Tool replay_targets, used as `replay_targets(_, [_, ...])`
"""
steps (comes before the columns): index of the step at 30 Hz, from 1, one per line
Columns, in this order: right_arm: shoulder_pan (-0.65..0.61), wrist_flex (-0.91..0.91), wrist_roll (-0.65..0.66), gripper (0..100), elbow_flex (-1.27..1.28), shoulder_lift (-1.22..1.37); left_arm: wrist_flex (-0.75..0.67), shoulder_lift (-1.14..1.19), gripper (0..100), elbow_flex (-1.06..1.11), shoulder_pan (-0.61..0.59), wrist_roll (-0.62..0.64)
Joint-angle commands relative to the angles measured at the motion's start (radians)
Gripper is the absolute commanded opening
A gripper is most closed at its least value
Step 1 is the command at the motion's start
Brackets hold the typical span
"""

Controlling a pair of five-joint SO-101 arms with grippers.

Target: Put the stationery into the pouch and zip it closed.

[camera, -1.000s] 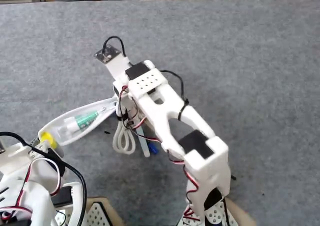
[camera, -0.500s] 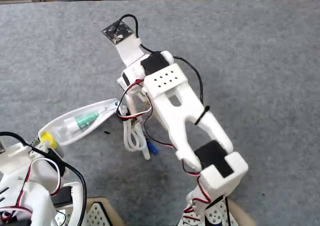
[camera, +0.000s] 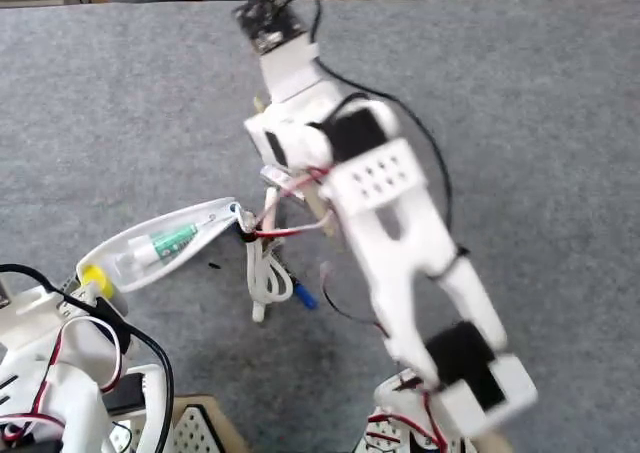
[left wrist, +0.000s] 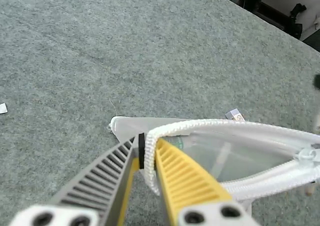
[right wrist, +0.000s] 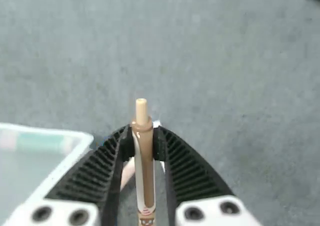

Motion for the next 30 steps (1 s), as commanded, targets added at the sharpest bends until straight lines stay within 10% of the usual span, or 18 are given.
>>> replay_targets(1, [0.005,-0.051,-0.014,1.2,-0.01,-0.231,0.005,0.023,3,-0.012,0.008,0.003])
replay_targets(13, [-0.362,-0.187,-0.012,1.2,0.101,-0.661,0.005,0.023,3,-0.008,0.008,0.003])
replay_targets(30, [-0.525,-0.631,-0.02,1.2,0.351,-0.674,0.005,0.023,3,-0.008,0.008,-0.02])
